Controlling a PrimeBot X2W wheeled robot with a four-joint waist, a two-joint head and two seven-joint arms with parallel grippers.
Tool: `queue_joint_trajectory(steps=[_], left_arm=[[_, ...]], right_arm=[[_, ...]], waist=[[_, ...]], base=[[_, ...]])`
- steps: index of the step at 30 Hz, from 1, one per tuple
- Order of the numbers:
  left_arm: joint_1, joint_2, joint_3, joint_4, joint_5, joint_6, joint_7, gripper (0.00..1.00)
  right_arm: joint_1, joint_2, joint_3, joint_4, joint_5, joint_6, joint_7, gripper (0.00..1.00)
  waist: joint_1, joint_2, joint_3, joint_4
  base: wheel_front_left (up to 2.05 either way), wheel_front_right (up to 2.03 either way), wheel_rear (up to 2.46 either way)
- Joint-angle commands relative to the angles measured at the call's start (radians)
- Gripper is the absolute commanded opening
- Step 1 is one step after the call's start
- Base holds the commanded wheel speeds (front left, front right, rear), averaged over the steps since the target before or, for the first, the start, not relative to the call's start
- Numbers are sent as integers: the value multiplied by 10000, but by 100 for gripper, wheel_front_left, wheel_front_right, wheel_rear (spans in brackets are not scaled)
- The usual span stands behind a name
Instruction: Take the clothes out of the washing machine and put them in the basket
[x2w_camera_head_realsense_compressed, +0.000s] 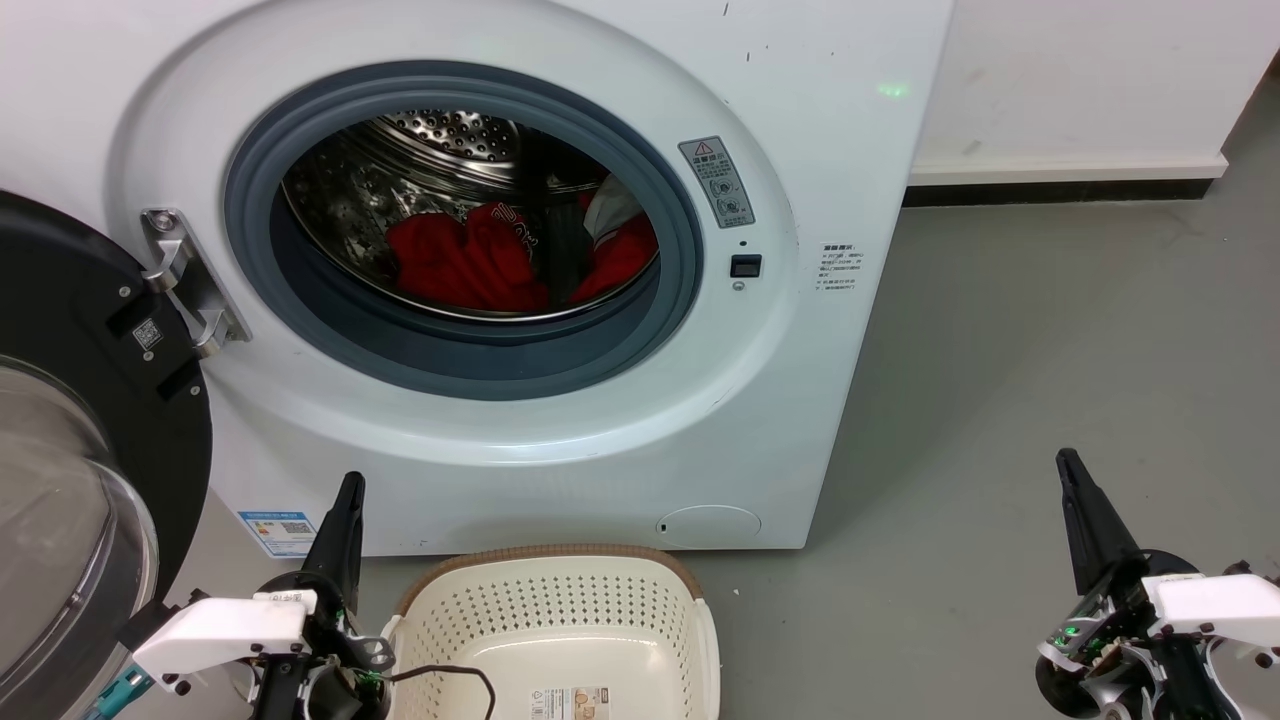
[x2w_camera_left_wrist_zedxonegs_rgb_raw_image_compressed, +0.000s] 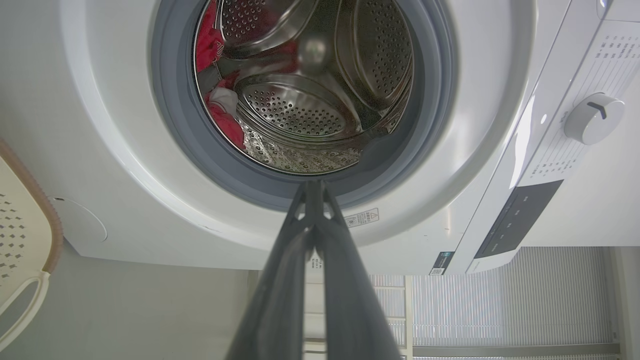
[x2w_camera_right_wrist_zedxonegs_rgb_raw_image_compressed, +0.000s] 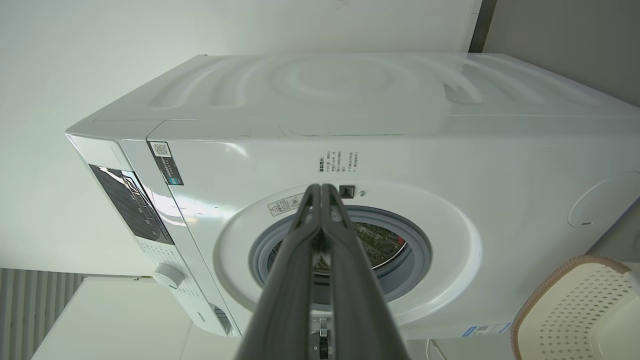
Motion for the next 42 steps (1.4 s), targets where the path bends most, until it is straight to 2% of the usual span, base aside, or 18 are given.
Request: queue_joint_trajectory(steps=[1, 7, 8, 10, 11, 12, 25, 35, 42], left_arm=[[-53, -6, 32, -17, -15, -36, 16, 0], [-53, -8, 32, -17, -15, -36, 16, 0], [13, 0, -8, 30, 5, 2, -9, 100], [121, -11, -37, 182, 9, 4, -21, 100], [226, -23, -49, 263, 10, 4, -21, 0], [315, -27, -56, 369, 10, 13, -21, 100], [543, -22, -27, -30, 555, 8, -675, 100], [619, -18, 498, -194, 1719, 4, -1114, 100], [602, -15, 1006, -555, 3084, 1, -1394, 100]], right_arm=[[-133, 12, 6, 13, 33, -3, 9, 0], [-133, 12, 6, 13, 33, -4, 8, 0], [17, 2, 1, 20, -4, 0, -7, 100], [121, 15, 16, 174, -6, 0, -15, 100], [213, 23, 19, 255, -6, 0, -15, 0], [298, 32, 18, 342, -6, 0, -17, 100], [441, 26, -67, 216, -682, 0, -672, 100], [391, 21, -406, 125, -2421, 0, -1114, 100], [356, 17, -503, -608, -4547, 0, -1392, 100]], waist=[[0, -1, 0, 0], [0, -1, 0, 0], [0, -1, 0, 0], [0, -1, 2, 0], [0, -1, 3, -1], [0, -1, 4, -1], [0, -1, 21, -25], [0, -1, 19, -46], [0, -1, 37, -68]], base=[[0, 0, 0], [0, 0, 0], [0, 0, 0], [0, 0, 0], [0, 0, 0], [0, 0, 0], [0, 0, 0], [0, 0, 0], [0, 0, 0]])
